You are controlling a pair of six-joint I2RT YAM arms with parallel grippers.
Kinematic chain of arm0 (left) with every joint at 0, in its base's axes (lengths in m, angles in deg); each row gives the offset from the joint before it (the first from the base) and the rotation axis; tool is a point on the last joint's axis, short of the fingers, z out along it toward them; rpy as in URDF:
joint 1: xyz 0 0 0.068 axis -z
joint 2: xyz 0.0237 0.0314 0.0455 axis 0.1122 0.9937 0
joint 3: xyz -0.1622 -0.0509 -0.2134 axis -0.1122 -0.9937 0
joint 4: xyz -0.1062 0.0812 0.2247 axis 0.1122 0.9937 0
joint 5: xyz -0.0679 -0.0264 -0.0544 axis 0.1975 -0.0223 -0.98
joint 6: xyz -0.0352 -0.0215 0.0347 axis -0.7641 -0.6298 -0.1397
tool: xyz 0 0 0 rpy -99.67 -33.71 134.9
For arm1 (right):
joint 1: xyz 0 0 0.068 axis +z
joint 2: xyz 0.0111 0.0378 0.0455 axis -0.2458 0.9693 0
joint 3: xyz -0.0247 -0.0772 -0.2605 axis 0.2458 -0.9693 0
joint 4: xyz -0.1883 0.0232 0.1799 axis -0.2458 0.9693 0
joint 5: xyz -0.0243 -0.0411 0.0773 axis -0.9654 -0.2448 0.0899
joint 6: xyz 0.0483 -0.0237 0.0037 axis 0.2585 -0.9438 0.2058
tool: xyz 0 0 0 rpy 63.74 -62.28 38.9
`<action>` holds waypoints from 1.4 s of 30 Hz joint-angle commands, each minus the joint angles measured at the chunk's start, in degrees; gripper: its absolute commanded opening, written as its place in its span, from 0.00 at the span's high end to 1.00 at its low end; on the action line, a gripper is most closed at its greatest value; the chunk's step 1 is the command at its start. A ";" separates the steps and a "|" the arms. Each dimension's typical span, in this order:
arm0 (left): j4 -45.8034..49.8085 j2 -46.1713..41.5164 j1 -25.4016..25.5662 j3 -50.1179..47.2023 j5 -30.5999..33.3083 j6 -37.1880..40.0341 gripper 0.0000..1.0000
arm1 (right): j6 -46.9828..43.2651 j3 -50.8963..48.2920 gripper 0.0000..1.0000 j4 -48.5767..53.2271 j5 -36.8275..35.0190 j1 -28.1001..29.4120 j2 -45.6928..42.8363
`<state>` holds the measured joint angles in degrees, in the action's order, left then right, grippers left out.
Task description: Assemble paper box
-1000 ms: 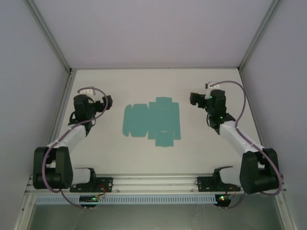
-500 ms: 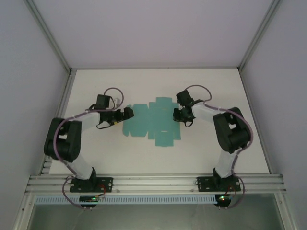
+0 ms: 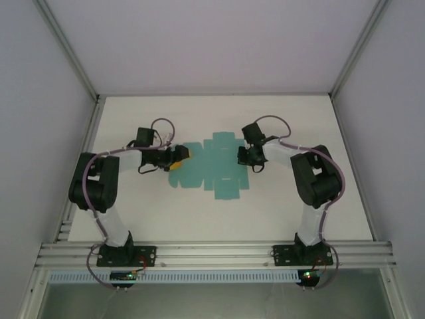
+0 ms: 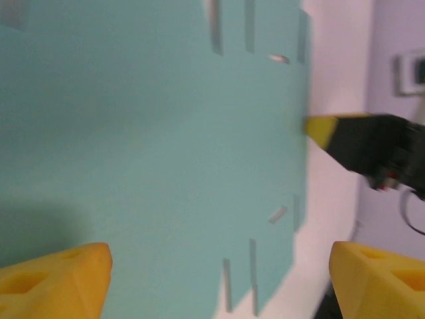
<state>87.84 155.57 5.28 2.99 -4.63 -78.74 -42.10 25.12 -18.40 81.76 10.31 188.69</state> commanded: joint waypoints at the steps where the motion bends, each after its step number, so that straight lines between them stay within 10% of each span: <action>1: -3.67 -5.72 0.23 -0.85 -7.09 -2.80 0.16 | 1.80 -4.43 0.88 6.40 -1.04 1.03 5.24; 5: 19.86 -10.40 0.65 5.72 19.52 6.25 0.12 | 1.97 -3.89 0.89 7.50 -3.67 1.14 5.48; 9: 27.05 -9.19 0.50 7.76 30.44 7.23 0.12 | 2.03 -3.01 0.89 9.41 -5.63 1.53 5.86; 21: 27.29 5.11 3.02 13.99 29.91 8.83 0.16 | 2.60 -2.12 0.90 9.82 -6.66 3.23 6.33; 28: 23.16 8.57 5.15 15.03 19.42 7.72 0.21 | 2.56 -2.12 0.89 9.56 -6.59 4.58 7.09; 42: -5.24 -13.91 4.01 1.65 -3.74 -2.21 0.29 | 2.85 -3.22 0.90 8.08 -4.38 4.90 7.44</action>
<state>96.36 146.19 7.16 5.24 6.71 -76.95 -40.41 26.41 -17.20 69.34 13.30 189.61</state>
